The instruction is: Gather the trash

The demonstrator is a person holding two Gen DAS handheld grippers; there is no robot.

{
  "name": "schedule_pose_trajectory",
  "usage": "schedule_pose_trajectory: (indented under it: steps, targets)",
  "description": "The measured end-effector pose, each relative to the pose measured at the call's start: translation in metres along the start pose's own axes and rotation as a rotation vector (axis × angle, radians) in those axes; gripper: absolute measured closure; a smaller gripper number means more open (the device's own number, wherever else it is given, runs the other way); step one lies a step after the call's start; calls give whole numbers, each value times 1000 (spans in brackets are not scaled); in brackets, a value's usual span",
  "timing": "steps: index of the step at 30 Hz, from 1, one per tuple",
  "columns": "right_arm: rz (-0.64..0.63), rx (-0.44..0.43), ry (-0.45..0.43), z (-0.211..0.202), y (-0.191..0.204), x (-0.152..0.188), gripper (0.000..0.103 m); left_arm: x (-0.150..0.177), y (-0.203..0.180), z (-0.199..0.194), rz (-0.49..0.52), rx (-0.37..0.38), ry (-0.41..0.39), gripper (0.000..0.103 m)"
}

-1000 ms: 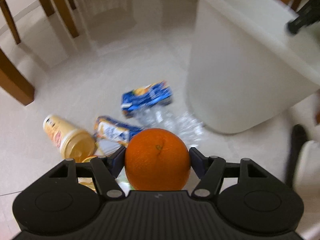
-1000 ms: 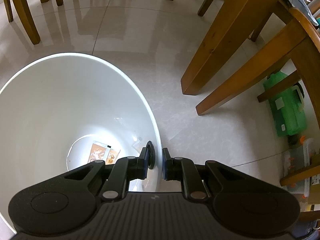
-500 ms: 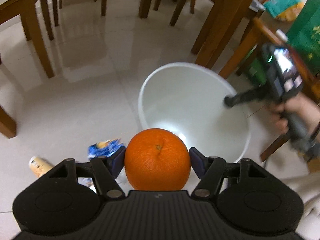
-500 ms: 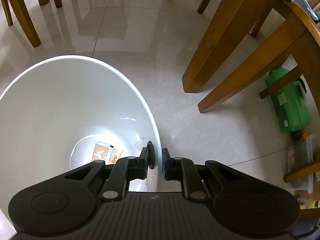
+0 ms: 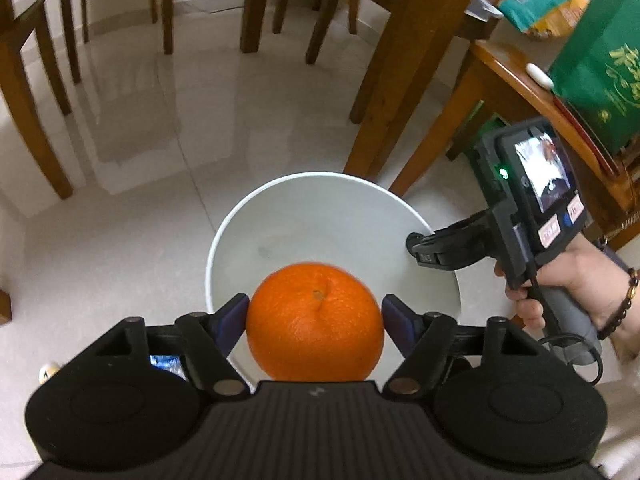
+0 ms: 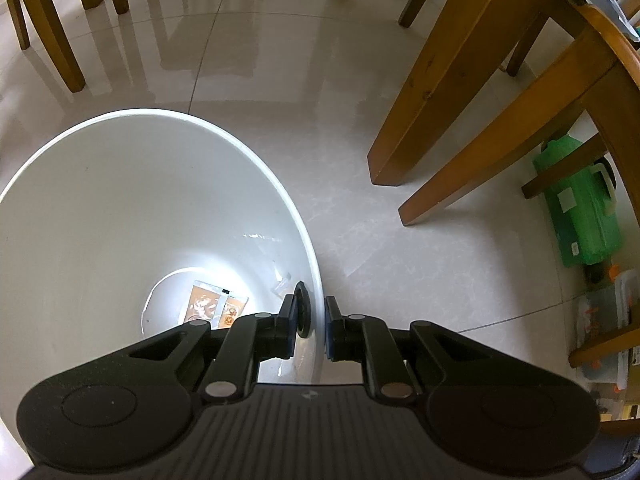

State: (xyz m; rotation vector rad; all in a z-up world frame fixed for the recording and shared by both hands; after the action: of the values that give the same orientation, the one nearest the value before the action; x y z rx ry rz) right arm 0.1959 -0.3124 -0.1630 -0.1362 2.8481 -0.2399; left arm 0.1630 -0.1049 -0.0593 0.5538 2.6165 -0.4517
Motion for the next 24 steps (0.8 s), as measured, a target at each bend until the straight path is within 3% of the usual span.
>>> schedule_pose_trajectory:
  steps: [12,24]
  targets:
    - [2,0,-4,-1,3,1,87,7,-9,-6,83,-60,-46,18]
    - [-2,5,-3,-2,3,2,87,60,17,8,76,-149,-17,17]
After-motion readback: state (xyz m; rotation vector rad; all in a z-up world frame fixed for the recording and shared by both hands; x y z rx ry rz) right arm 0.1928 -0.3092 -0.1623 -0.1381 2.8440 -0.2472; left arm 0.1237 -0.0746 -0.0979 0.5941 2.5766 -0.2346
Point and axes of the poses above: each gripper's, at about its wrist camera, not at the fingertips, and z roughly the way its jaws point, y to its left, x to its underside, the point moved 2 cm from there along z, roughly the way its jaws point, and after that the axes turned 3 degrees about y, right-handed, at the moved point
